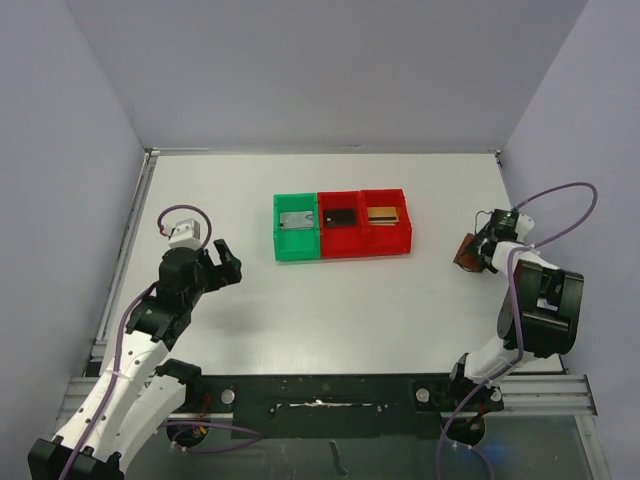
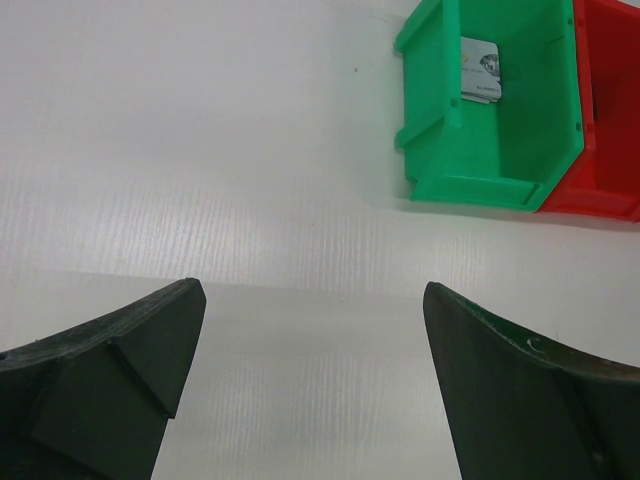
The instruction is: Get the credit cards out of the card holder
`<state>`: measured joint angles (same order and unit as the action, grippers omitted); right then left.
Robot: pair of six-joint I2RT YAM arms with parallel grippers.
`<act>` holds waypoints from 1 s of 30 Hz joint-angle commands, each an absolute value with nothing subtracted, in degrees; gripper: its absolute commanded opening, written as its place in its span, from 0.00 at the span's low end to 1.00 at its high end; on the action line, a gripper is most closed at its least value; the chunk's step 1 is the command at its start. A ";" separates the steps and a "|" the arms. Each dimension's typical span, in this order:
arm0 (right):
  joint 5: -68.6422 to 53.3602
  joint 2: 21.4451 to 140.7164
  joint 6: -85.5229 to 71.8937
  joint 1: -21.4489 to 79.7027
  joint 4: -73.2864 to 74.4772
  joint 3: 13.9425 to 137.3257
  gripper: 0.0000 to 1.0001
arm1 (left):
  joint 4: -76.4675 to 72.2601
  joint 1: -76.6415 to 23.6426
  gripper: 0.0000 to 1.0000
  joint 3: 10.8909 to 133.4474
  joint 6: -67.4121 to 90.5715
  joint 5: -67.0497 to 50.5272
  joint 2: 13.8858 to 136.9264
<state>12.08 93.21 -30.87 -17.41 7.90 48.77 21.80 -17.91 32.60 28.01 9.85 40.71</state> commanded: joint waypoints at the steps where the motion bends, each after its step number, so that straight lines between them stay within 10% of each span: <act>1: 9.24 87.22 -31.15 -11.86 11.49 42.93 0.45 | 19.23 -18.10 0.91 34.26 27.33 10.38 40.51; 14: -13.69 80.86 -26.39 -24.40 11.43 43.48 0.84 | 18.66 -18.10 0.91 34.41 26.89 9.32 41.33; 30: -28.60 87.82 -31.82 -27.52 -1.39 35.70 0.47 | 18.19 -18.12 0.91 34.43 26.62 7.51 42.33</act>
